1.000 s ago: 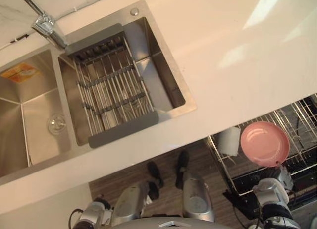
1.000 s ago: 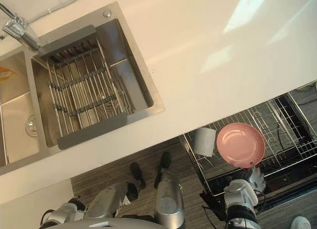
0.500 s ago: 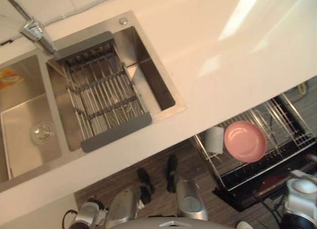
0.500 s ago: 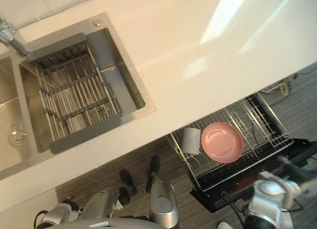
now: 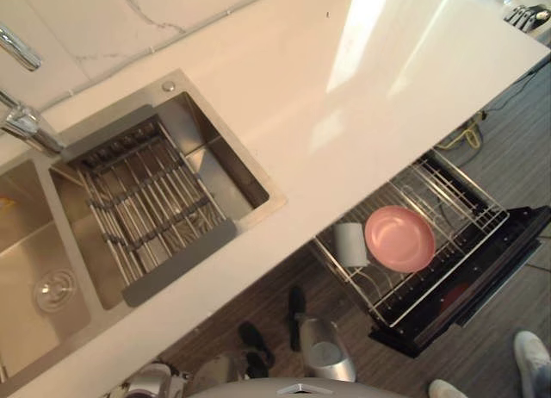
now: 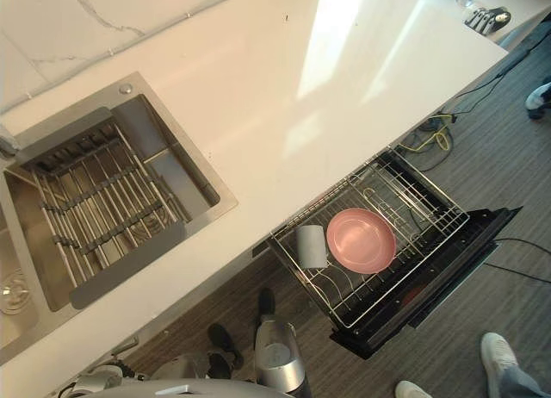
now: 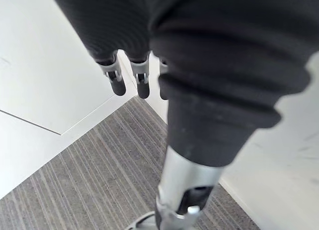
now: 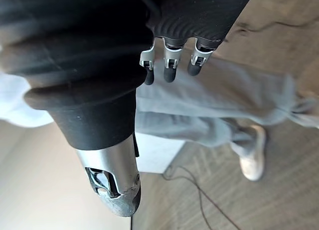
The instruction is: Walk over to the sink, pick up the cup, carry it to the dishwasher, place the cup inside the dishwasher, then close the dishwasher door
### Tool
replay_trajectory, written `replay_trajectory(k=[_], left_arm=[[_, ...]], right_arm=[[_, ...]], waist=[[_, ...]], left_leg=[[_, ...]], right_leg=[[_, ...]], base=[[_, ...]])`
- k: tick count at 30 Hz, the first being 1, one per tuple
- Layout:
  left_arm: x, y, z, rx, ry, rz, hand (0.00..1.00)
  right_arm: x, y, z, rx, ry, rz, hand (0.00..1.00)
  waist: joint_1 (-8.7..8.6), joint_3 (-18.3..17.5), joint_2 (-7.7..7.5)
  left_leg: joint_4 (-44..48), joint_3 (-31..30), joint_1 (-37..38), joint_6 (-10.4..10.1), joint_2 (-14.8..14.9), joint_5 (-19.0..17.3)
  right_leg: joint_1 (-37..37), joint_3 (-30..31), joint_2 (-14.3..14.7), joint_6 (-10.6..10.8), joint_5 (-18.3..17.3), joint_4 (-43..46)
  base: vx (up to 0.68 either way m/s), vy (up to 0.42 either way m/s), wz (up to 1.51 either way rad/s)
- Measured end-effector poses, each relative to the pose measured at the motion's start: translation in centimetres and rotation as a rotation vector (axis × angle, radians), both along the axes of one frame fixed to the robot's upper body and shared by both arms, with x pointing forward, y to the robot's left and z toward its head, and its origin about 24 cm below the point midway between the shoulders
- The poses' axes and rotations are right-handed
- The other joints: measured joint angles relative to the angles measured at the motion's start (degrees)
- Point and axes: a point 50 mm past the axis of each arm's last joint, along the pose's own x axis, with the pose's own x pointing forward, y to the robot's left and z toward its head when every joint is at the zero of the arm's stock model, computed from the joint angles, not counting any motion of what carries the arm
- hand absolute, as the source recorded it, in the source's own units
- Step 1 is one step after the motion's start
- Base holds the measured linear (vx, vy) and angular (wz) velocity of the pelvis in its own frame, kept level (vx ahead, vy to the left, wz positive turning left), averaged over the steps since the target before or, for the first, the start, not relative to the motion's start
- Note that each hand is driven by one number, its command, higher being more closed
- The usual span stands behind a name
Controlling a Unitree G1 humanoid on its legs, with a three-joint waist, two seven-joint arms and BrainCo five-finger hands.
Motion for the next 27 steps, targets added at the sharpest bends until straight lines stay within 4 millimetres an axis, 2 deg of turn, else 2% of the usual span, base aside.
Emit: replay_trajectory(k=[2, 4, 6, 8, 9, 10, 12, 16, 19, 21, 24, 27], left_arm=[[0.1, -1.1, -0.2, -0.037, 0.001, 0.012, 0.00], [0.4, -1.7, -0.2, -0.058, -0.002, 0.014, 0.00], [0.9, -2.3, -0.1, -0.069, -0.012, -0.006, 0.00], [0.9, -2.4, -0.1, -0.072, -0.014, -0.006, 0.00], [1.0, -2.5, -0.1, -0.075, -0.015, -0.007, 0.00], [1.0, -2.5, -0.1, -0.076, -0.015, -0.008, 0.00], [1.1, -2.8, -0.1, -0.088, -0.028, -0.017, 0.00], [1.1, -2.4, -0.1, -0.088, -0.053, -0.023, 0.00], [1.3, -2.0, 0.0, -0.077, -0.074, -0.027, 0.00], [1.4, -1.9, 0.0, -0.073, -0.086, -0.033, 0.00], [1.1, -1.5, 0.0, -0.063, -0.085, -0.044, 0.00], [0.2, -1.5, -0.3, -0.074, -0.068, -0.039, 0.00]], right_arm=[[0.5, 1.6, -1.6, 0.033, -0.146, -0.011, 0.00], [2.0, 2.7, -2.4, 0.049, -0.195, 0.024, 0.00], [4.5, 4.0, -3.3, 0.077, -0.231, 0.107, 0.00], [5.8, 4.7, -3.6, 0.090, -0.250, 0.151, 0.00], [7.8, 5.3, -3.7, 0.095, -0.281, 0.227, 0.00], [8.2, 5.4, -3.7, 0.095, -0.287, 0.241, 0.00], [10.6, 6.1, -3.5, 0.086, -0.323, 0.318, 0.00], [11.4, 5.8, -3.2, 0.063, -0.315, 0.355, 0.00], [12.3, 5.5, -2.9, 0.058, -0.314, 0.401, 0.00], [13.4, 5.3, -2.4, 0.044, -0.320, 0.441, 0.00], [15.2, 5.2, -2.0, 0.046, -0.319, 0.510, 0.00], [17.9, 5.1, -0.7, 0.024, -0.350, 0.591, 0.00]], waist=[[0.27, -0.7, 1.34], [0.61, -1.0, 1.71], [1.40, -1.0, 1.81], [1.83, -1.0, 1.81], [3.04, -0.9, 1.99], [3.32, -0.9, 2.07], [4.36, -0.4, 2.97], [4.64, 0.2, 3.83], [4.79, 0.8, 3.54], [5.28, 0.8, 3.51], [6.13, 0.8, 3.60], [6.57, 1.5, 4.83]], left_leg=[[0.0, -0.2, 0.5, -1.3, 0.1, -0.6], [-0.2, -0.1, 0.7, -1.5, 0.2, -0.6], [-1.3, 0.3, 0.6, -1.7, 0.2, -0.5], [-1.8, 0.2, 0.6, -1.7, 0.2, -0.5], [-2.0, -0.1, 0.5, -2.3, 0.3, 0.0], [-2.0, -0.3, 0.5, -2.3, 0.3, 0.1], [-2.0, -2.9, 0.6, -2.4, 0.3, 1.4], [-2.2, -5.5, 0.8, -1.6, 0.1, 3.5], [-3.0, -9.2, 0.8, -2.2, -0.5, 5.4], [-3.0, -10.2, 0.6, -3.1, -0.9, 6.6], [-3.2, -13.1, 0.0, -2.9, -1.4, 8.5], [-4.0, -16.0, -0.4, -2.4, -1.4, 9.4]], right_leg=[[1.7, -0.6, 0.0, 0.0, 0.7, -1.3], [2.5, -0.7, 0.3, 0.2, 1.3, -2.5], [3.1, -1.1, 0.6, 0.1, 1.8, -4.4], [3.6, -2.0, 0.6, 0.1, 2.1, -5.2], [4.0, -2.6, 0.6, -0.1, 2.4, -5.9], [4.0, -2.7, 0.6, -0.1, 2.4, -5.9], [5.3, -4.4, 0.5, -0.1, 2.4, -6.0], [5.6, -7.1, 0.1, -0.6, 2.1, -4.8], [5.6, -8.7, -0.7, -0.6, 1.1, -3.6], [5.6, -9.8, -1.3, -0.6, 0.6, -3.1], [5.7, -11.8, -2.2, -0.1, -0.5, -2.2], [5.7, -14.2, -2.3, -0.6, -1.2, -2.1]], base=[[-0.08, 0.003, 0.09], [-0.07, 0.001, 0.05], [-0.07, 0.005, 0.18], [-0.03, 0.003, 0.29], [-0.02, -0.003, 0.27], [0.00, -0.009, 0.32], [0.04, -0.008, 0.45], [0.07, -0.017, 0.34], [0.05, -0.040, 0.27], [0.02, -0.036, 0.34], [-0.04, -0.036, 0.37], [-0.10, -0.002, 0.40]])
